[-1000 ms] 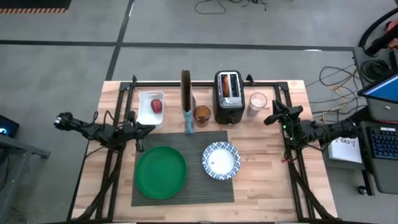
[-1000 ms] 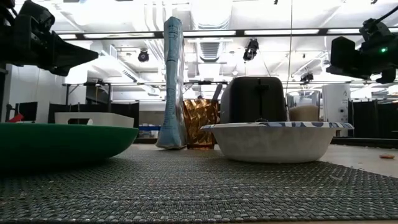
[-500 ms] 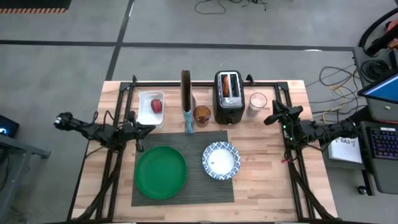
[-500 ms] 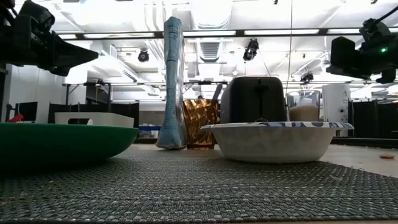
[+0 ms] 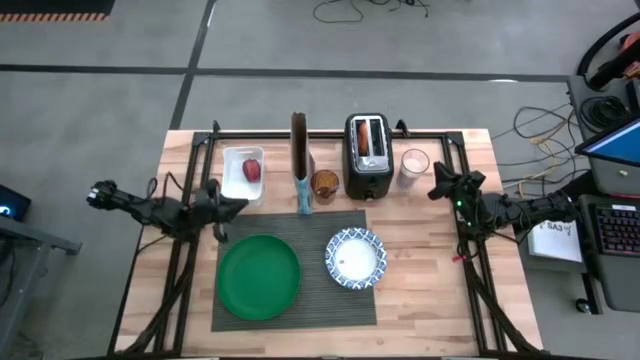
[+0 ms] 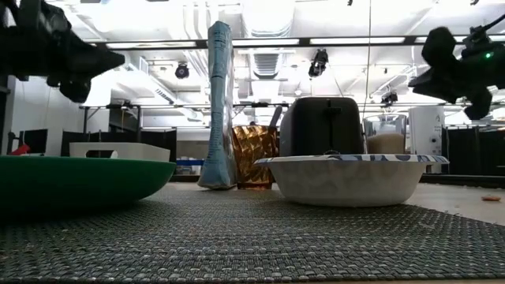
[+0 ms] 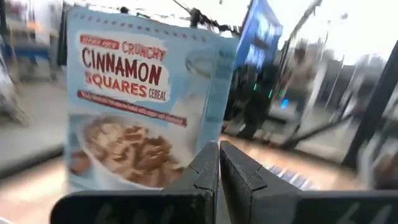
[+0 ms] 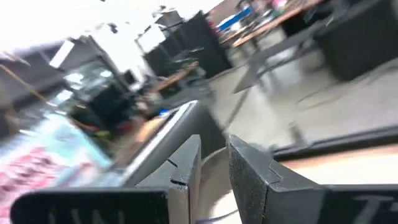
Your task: Arrange a breakfast setting
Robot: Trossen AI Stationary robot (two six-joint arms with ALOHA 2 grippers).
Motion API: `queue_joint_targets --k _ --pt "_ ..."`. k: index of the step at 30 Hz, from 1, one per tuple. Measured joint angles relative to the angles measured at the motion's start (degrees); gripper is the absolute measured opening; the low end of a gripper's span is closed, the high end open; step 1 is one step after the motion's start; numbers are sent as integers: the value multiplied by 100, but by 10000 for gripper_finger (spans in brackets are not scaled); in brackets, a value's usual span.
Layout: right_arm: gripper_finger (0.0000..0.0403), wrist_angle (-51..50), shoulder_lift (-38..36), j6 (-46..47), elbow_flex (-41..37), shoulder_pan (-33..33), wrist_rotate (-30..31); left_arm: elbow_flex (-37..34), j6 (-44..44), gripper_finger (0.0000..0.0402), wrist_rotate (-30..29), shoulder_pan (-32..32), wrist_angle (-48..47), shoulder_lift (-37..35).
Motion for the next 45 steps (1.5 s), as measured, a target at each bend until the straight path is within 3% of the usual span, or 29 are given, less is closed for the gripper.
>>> queue_joint_targets --k 6,12,15,18,26,30,39,45 --pt "68 -9 0 248 0 10 -301 1 -399 0 1 4 620 -1" --pt "68 211 55 511 0 39 -2498 8 -504 0 3 4 1283 22" --pt "68 564 167 509 1 39 -3193 8 -677 0 151 4 1525 79" --pt "68 1023 364 481 2 39 -3515 8 -738 0 578 3 1727 236" --pt "68 1303 1177 418 243 37 -3535 8 -944 0 596 4 2955 1283" --pt "68 796 1568 192 780 26 -3233 39 -1289 0 269 1 3448 1998" --pt "68 -2678 2055 514 2781 26 -2316 1406 -1966 0 -702 4 1755 3544" --pt "68 -3568 2024 759 3139 24 -2156 2503 -2222 0 -1015 -2 909 4954"
